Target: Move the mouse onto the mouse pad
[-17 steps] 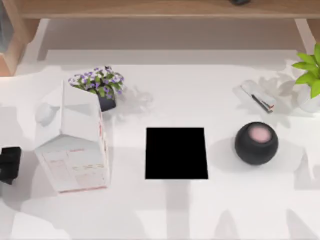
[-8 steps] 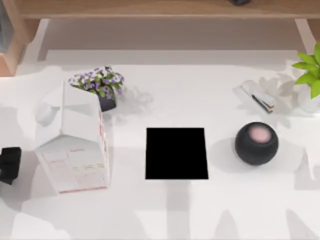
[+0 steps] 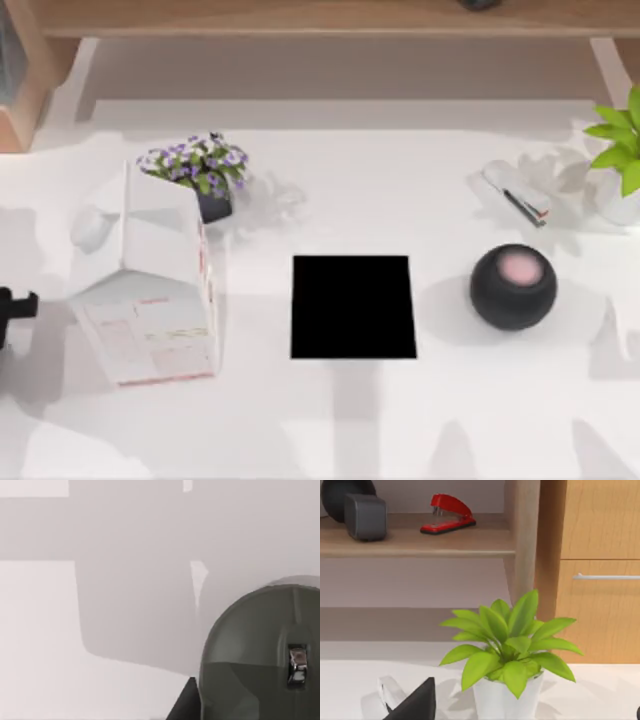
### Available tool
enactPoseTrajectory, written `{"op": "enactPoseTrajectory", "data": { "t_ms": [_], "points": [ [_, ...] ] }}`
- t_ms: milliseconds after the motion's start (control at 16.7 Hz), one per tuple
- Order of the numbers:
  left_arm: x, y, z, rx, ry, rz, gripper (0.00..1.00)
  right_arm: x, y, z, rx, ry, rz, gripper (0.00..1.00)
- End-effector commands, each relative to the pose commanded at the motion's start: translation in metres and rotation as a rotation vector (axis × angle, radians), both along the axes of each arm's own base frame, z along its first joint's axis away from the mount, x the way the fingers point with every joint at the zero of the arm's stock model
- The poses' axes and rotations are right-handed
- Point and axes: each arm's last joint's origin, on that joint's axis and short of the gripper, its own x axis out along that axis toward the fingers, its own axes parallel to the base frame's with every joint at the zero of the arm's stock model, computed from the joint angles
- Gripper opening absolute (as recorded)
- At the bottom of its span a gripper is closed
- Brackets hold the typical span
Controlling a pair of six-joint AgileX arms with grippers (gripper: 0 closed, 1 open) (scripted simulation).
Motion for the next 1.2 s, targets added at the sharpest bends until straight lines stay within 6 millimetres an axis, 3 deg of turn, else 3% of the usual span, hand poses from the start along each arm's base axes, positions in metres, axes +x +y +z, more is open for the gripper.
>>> {"op": "enactPoseTrajectory", "data": {
  "t_ms": [480,840,1020,1200],
  "points": [
    [-0.002,-0.001,0.082,-0.003,0.017,-0.001,0.00,0.000,0.000,0.000,0.000,0.000,0.000,1.00],
    [-0.003,-0.001,0.088,0.000,0.008,0.000,0.00,0.000,0.000,0.000,0.000,0.000,0.000,1.00],
    [0.012,-0.010,0.099,0.036,-0.055,0.022,0.00,0.000,0.000,0.000,0.000,0.000,0.000,1.00],
    [0.048,-0.034,0.114,0.069,-0.155,0.064,0.00,0.000,0.000,0.000,0.000,0.000,0.000,1.00]
  ]
}}
